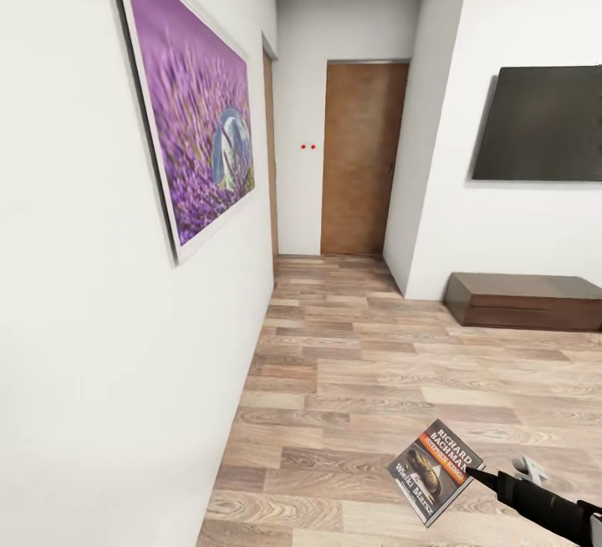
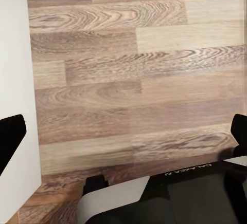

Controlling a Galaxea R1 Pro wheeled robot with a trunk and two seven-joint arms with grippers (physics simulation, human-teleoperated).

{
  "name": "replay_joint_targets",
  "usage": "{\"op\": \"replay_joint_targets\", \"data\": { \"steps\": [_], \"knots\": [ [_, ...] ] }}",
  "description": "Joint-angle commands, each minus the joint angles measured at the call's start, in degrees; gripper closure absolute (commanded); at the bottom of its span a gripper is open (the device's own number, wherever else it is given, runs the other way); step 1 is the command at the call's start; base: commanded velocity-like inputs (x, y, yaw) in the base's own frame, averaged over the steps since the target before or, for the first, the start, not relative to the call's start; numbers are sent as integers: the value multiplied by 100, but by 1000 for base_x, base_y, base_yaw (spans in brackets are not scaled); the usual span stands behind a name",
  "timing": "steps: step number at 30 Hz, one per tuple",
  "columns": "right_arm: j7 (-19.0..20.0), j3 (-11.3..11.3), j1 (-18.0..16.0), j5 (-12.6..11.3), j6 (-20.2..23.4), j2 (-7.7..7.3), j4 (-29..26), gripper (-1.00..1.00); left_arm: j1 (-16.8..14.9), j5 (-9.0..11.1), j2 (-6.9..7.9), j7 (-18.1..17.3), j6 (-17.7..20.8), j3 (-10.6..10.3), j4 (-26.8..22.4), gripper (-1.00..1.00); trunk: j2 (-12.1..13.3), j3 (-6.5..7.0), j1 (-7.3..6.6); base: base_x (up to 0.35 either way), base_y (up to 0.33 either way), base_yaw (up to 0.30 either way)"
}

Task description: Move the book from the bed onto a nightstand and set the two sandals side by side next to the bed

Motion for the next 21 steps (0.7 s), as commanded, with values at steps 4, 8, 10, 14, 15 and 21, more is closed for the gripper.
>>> {"op": "replay_joint_targets", "data": {
  "steps": [4,8,10,14,15,21],
  "knots": [
    [29,31,-8,-61,59,3,16,100,-3,-38,1,8,-29,-25,4,-100,-8,-7,3,8,0,-177],
    [27,31,-9,-61,59,3,16,100,-3,-38,1,6,-29,-22,4,-100,-8,-7,3,202,28,-46],
    [26,31,-9,-61,59,3,16,100,-3,-38,1,8,-29,-22,4,-100,-8,-7,3,288,63,-11],
    [26,31,-9,-53,59,3,16,100,-3,-38,1,7,-29,-21,4,-100,-8,-7,3,319,21,-2],
    [26,31,-9,-53,59,3,16,100,-3,-38,1,8,-29,-21,4,-100,-8,-7,3,327,4,0],
    [27,31,-9,-52,59,3,16,100,-3,-38,1,4,-29,-27,4,-100,-8,-7,3,312,1,-40]
  ]
}}
